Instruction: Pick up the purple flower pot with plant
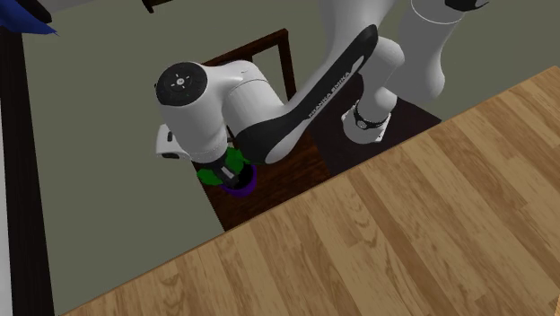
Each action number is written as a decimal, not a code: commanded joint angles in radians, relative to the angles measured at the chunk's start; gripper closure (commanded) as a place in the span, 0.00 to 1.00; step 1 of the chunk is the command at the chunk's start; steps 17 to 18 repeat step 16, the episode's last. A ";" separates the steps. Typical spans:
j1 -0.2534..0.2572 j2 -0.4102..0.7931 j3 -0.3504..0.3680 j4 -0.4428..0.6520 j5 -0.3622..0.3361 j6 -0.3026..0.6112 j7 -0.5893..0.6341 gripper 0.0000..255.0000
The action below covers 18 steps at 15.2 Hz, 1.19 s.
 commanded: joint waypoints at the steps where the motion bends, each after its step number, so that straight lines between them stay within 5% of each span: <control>1: 0.000 -0.007 0.000 0.012 -0.002 -0.019 0.001 1.00; 18: 0.003 -0.051 0.003 0.142 -0.013 -0.191 0.005 1.00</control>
